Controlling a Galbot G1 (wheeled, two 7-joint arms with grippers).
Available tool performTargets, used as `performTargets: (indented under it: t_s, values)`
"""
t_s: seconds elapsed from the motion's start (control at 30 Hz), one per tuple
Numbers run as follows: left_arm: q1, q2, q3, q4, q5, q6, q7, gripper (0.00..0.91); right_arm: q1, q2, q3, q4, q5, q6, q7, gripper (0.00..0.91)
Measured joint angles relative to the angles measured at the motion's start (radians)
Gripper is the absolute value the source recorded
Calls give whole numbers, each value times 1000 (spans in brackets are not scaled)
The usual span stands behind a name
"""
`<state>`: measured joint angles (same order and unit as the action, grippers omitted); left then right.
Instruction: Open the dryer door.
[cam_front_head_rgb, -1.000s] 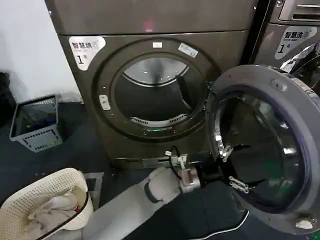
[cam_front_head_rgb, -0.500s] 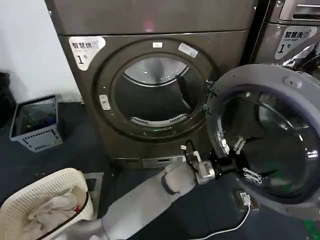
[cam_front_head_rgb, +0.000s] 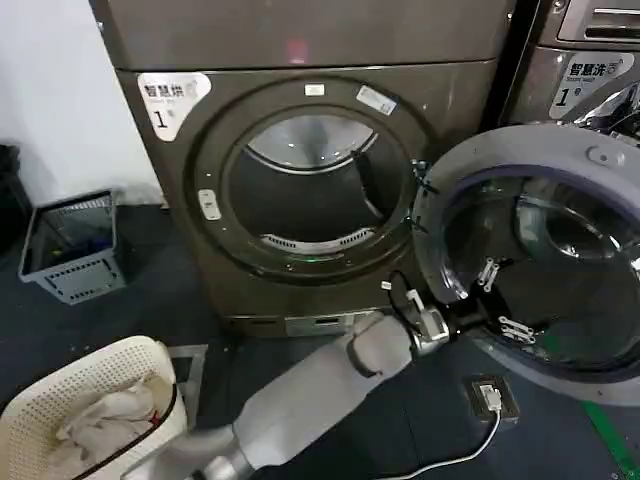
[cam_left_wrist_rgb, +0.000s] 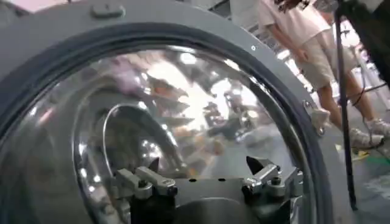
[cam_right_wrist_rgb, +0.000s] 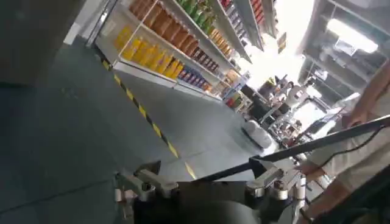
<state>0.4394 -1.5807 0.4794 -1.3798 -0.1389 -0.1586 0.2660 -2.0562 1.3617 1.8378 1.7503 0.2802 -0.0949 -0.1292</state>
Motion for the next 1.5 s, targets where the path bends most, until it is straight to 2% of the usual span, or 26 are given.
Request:
performTargets:
  t_s: [0.73,1.27,1.5]
  values:
    - [-4,-28,-10,43,-15,159,-129,907,-3,7,9,10,8,-5,0,907]
    - [-18,-28,-26,66,-28,177,-136,907,-1,16,11,32,17,-13,1,907]
    - [5,-28,-9,18,-43,178,-84,907,0,16,10,45,31,-19,1,907]
